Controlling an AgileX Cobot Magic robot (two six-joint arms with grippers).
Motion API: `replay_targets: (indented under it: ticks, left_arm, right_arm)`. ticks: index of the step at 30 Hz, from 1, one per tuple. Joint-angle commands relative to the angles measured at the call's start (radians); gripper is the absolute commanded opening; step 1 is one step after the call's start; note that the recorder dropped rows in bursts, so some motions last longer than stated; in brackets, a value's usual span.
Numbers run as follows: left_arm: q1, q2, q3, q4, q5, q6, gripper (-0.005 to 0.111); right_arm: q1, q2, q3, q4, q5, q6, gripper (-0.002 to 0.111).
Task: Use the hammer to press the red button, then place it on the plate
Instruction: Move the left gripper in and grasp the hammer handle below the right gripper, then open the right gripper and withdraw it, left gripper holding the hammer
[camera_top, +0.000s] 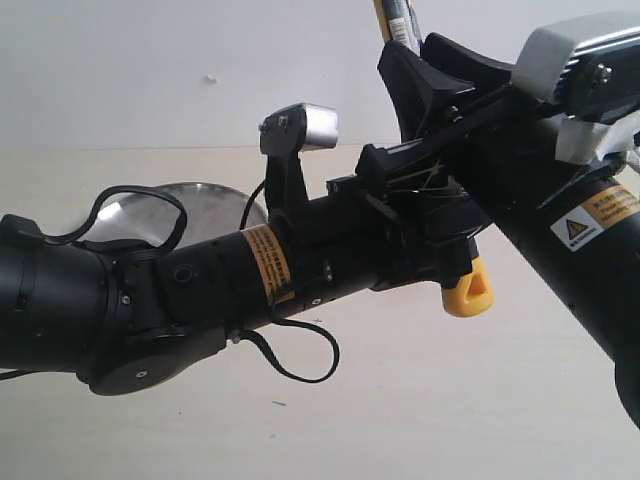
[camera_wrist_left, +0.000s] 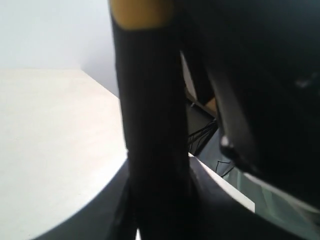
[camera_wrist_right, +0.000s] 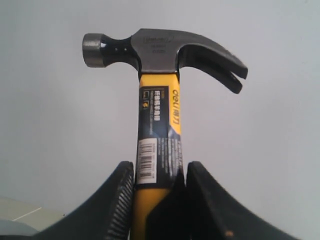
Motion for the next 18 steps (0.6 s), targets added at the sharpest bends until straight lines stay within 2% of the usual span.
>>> replay_targets:
  ticks: [1, 6, 13, 18]
  left_arm:
    - [0.003, -0.004, -0.007, 0.0, 0.005, 0.053, 0.0]
    - [0.006, -0.004, -0.007, -0.024, 0.005, 0.093, 0.0]
    - [0.085, -0.004, -0.007, -0.018, -0.002, 0.062, 0.0]
    - [0.121, -0.004, -0.007, 0.009, -0.037, 0.068, 0.0]
  right_arm:
    - [0.002, -0.013, -0.012, -0.012, -0.066, -0.013, 0.0]
    - [0.002, -0.013, -0.012, -0.018, -0.066, -0.068, 0.003]
    - [0.002, -0.013, -0.012, -0.02, -0.066, -0.083, 0.044]
    - [0.002, -0.013, -0.012, -0.013, -0.066, -0.124, 0.047]
